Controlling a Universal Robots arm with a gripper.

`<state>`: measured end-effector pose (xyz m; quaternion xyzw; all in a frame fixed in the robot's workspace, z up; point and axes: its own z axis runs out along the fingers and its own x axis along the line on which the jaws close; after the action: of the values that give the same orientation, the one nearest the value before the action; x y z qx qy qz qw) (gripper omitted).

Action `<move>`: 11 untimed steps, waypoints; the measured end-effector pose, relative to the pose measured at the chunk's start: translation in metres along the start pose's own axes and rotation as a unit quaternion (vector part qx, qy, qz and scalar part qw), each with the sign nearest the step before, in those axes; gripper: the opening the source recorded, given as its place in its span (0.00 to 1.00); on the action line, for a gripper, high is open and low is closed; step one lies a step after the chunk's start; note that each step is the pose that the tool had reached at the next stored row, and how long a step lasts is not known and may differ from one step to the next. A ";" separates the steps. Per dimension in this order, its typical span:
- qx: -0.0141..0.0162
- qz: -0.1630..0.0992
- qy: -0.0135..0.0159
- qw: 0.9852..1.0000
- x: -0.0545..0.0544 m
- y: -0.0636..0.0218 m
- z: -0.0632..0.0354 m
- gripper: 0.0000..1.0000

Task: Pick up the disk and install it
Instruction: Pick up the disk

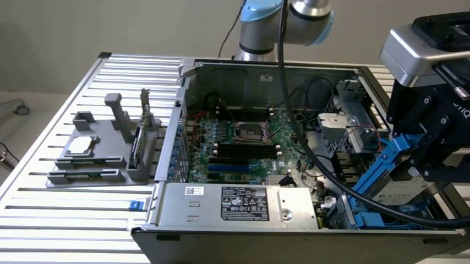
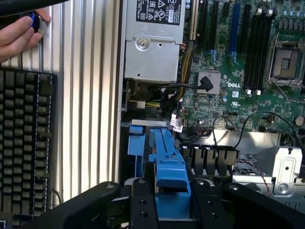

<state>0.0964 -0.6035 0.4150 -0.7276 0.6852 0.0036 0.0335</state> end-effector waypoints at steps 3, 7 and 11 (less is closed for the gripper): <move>0.000 -0.002 0.000 1.000 0.000 -0.0004 0.0000 0.33; 0.000 -0.003 0.000 1.000 0.000 -0.0004 0.0000 0.33; 0.000 -0.003 0.000 1.000 0.000 -0.0004 0.0000 0.33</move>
<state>0.0968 -0.6035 0.4150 -0.7294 0.6833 0.0038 0.0336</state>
